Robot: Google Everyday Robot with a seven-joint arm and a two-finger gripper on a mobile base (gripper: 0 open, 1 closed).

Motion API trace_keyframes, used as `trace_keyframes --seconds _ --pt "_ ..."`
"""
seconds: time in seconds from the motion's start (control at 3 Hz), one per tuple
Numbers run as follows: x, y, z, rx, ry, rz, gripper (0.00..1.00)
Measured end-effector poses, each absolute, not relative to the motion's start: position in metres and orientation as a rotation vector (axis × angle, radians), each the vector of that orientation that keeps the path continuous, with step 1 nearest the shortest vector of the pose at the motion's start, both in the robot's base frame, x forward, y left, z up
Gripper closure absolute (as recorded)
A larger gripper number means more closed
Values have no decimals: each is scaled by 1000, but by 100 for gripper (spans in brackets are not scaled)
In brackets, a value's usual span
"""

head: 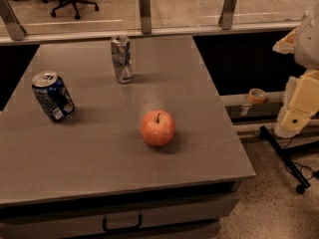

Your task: Move redbull can near apple

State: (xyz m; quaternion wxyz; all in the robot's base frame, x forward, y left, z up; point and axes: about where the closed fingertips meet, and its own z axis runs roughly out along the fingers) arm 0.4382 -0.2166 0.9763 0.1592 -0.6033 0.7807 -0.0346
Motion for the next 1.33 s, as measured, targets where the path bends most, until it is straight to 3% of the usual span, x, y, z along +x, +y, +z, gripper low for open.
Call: trace_keyframes --seconds 0.67,1.33 --pt "462 -203 979 -1696 2130 -8 0" --pt "546 -100 965 -1635 1764 400 0"
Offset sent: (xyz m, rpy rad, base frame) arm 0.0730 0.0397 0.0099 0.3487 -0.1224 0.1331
